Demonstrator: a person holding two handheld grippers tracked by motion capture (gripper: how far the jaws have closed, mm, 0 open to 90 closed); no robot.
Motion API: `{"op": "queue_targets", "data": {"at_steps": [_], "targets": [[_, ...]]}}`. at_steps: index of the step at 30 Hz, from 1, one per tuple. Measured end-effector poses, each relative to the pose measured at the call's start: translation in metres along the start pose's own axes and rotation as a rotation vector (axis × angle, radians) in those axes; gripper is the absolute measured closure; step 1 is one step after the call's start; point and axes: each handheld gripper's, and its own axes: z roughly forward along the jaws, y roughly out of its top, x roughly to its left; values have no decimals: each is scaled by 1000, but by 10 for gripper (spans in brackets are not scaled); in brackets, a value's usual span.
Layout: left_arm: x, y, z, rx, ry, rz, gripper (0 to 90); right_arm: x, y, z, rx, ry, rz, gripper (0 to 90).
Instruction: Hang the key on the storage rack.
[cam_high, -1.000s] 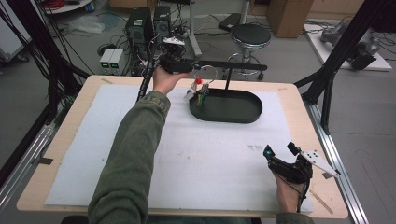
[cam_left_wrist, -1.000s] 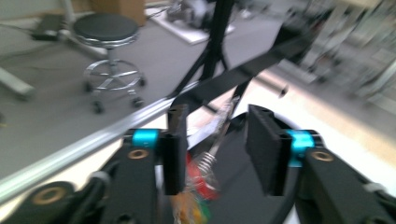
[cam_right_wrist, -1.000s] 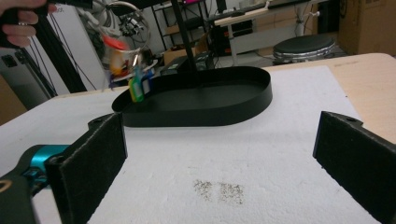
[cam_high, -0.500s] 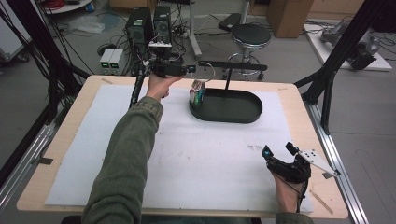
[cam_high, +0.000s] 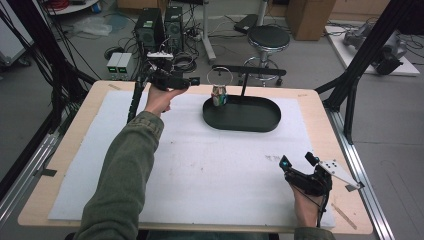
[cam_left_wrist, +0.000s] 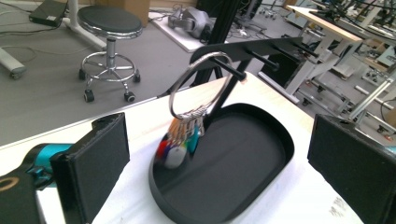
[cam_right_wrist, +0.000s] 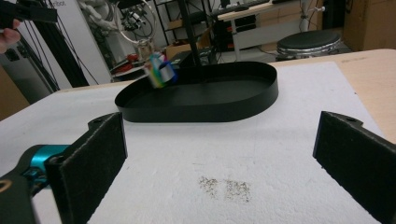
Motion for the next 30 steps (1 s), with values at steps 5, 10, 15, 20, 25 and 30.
{"op": "queue_targets", "data": {"at_steps": [5, 10, 15, 20, 25, 30], "targets": [[-6, -5, -8, 18, 5, 31, 59, 0, 0, 0, 4, 2, 1, 18], [-9, -9, -22, 23, 28, 43, 59, 0, 0, 2, 11, 11, -5, 18], [-11, -13, -35, 22, 22, 63, 59, 0, 0, 2, 10, 14, -3, 18], [-14, -22, -43, 39, 44, 76, 59, 1, 0, 2, 13, 14, 5, 18], [-20, -33, -46, 78, 64, 102, 59, 2, -1, 2, 16, 18, 1, 18], [-24, -43, -51, 87, 69, 122, 59, 1, 0, 2, 13, 18, 3, 18]]}}
